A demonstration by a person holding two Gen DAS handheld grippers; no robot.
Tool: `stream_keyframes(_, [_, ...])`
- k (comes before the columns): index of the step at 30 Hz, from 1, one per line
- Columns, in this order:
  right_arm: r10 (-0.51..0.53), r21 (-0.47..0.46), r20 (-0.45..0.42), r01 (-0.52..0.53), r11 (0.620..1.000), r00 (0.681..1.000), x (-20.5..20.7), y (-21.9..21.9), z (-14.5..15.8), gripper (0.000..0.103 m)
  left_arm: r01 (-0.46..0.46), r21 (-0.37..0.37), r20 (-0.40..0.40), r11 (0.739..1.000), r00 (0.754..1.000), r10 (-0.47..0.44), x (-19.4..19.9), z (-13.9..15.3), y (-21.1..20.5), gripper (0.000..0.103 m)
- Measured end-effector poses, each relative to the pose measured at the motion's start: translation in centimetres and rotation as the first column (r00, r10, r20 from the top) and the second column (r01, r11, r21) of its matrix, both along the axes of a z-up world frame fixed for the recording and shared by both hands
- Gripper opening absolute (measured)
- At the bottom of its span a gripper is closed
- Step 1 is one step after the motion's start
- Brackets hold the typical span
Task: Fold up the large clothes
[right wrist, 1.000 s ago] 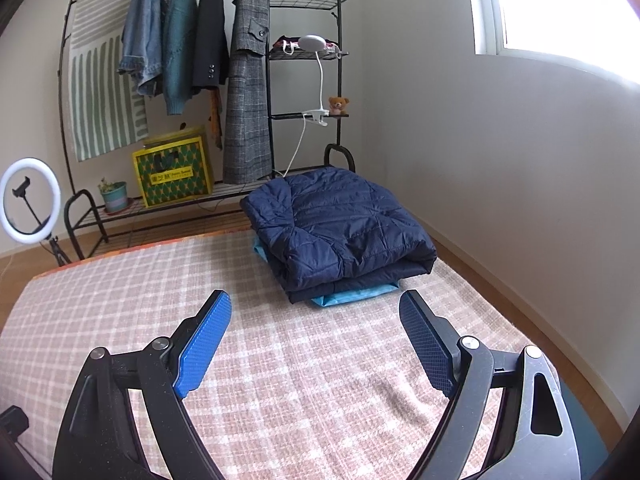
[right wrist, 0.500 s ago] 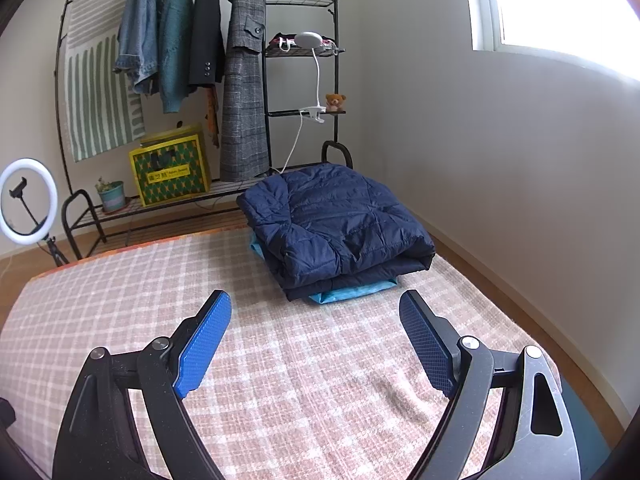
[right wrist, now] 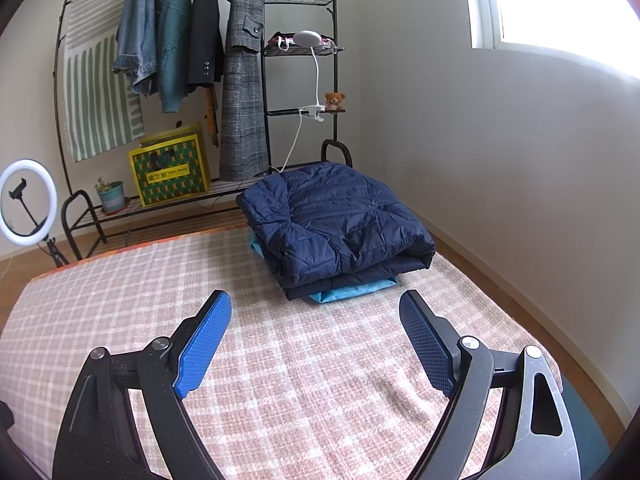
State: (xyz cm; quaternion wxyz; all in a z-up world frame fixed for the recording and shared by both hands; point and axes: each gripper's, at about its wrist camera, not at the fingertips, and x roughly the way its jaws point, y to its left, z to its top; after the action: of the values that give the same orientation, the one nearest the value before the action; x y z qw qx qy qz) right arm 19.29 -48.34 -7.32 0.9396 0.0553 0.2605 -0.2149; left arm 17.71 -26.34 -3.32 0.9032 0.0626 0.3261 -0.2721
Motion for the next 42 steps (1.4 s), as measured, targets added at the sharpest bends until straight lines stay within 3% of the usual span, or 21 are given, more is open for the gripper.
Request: stream_keyframes(42, [-0.002,0.011,-0.001,0.002,1.000,1.000,0.02,0.25,-0.18,0.086,-0.008,0.000,0.025,1.000,1.000,0.008,0.16,0.68,-0.82,0.103])
